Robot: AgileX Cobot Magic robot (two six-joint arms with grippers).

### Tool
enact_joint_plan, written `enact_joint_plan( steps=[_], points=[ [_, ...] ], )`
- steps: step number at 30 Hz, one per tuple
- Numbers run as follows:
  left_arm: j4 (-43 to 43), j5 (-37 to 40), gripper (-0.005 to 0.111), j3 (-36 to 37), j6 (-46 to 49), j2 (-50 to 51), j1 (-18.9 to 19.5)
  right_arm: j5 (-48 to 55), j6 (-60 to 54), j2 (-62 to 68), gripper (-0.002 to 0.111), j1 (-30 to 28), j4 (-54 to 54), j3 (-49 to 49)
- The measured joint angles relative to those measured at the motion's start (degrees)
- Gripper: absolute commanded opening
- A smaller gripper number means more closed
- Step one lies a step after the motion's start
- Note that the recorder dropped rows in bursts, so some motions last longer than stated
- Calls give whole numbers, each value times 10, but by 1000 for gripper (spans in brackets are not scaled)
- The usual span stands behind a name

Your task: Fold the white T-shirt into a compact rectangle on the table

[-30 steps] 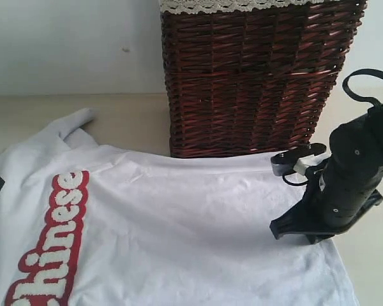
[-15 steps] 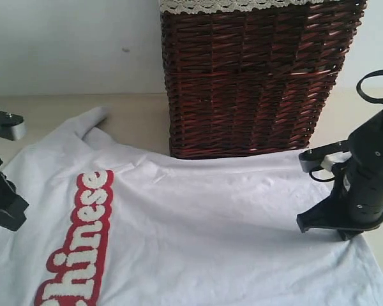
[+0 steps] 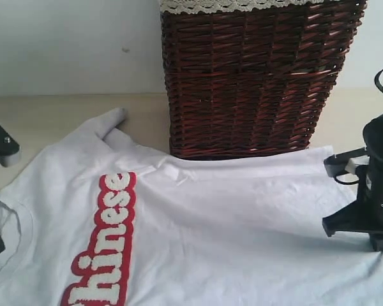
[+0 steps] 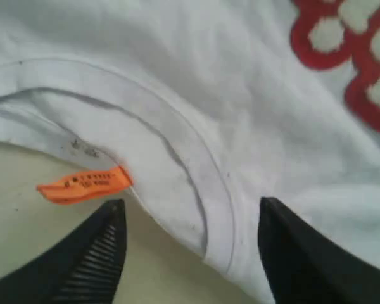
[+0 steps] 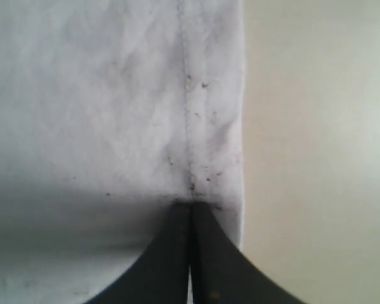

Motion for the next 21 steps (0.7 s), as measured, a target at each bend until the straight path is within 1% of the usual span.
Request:
enact_joint_plan(
  steps=[2,6,10,14,16,19,21],
  points=[
    [8,-3,60,12,24,0,0,48,-5,5,0,-2,-22,-3],
    [9,-20,60,20,41,0,0,126,24,8,0,-14,-107,-6],
    [8,-29,60,20,60,0,0,134,35,9,0,-27,-117,-13],
    [8,-45,60,20,94,0,0,117,4,-22,0,-26,-83,-31],
    [14,-58,62,20,110,0,0,102,-19,-51,0,-26,-59,-37],
    [56,-86,63,20,125,0,-2,71,-74,-97,0,-26,3,-41],
    [67,-96,63,20,128,0,-2,46,-125,-123,0,-26,63,-41]
  ],
)
